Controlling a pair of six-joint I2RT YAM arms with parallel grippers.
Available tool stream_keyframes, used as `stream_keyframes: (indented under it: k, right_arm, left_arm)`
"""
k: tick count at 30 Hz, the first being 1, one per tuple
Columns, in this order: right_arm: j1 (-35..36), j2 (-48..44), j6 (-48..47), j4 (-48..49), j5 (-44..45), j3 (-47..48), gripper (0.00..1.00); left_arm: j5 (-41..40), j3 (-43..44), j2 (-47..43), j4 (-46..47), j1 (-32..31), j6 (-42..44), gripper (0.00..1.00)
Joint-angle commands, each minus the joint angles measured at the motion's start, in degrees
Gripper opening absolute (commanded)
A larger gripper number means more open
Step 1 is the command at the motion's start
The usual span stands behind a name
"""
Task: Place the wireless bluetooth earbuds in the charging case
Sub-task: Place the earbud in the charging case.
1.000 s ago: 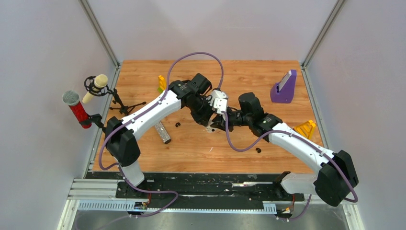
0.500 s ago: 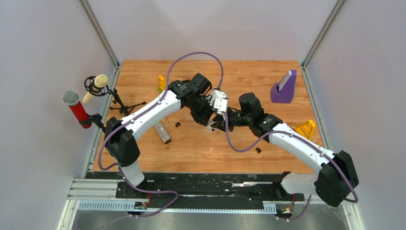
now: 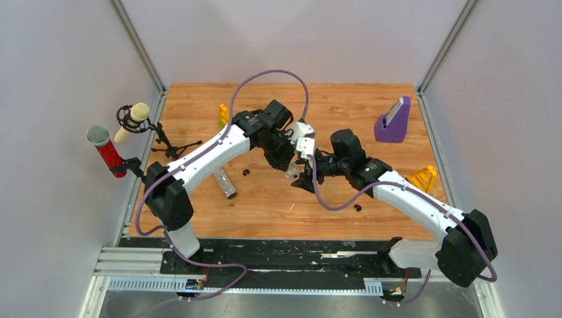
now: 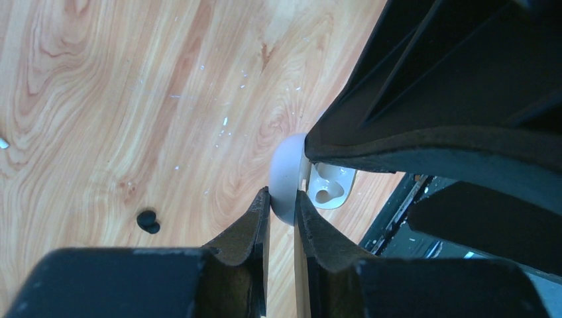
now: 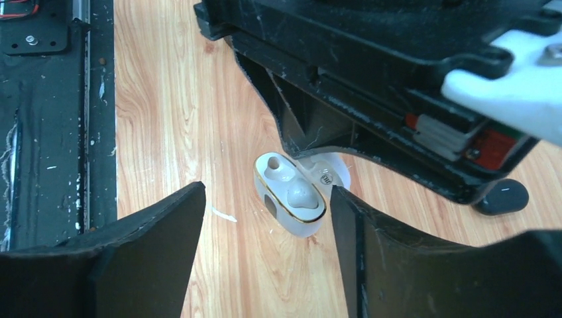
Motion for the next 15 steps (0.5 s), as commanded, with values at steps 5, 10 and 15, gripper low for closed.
stream_keyframes:
  k: [5,10,15]
  right_arm:
    - [-1.0,-5.3,-5.9,-8.5,-0.5,5.3,0.91]
    - [-6.1,-9.7,-8.0,-11.4,-1.9,5.2,1.0]
    - [-9.2,-10.1,-8.1,-12.1,-6.1,3.9,1.0]
  left_arm:
    - [-8.0,-1.1,-3.8,1.4,-1.0,-1.0,0.17]
    - [-10.2,-2.5,-4.4,2.4,-1.2,-1.0,0.17]
    - [-7.6,-2.4,-5.3,2.6,-1.4,-0.2,0.17]
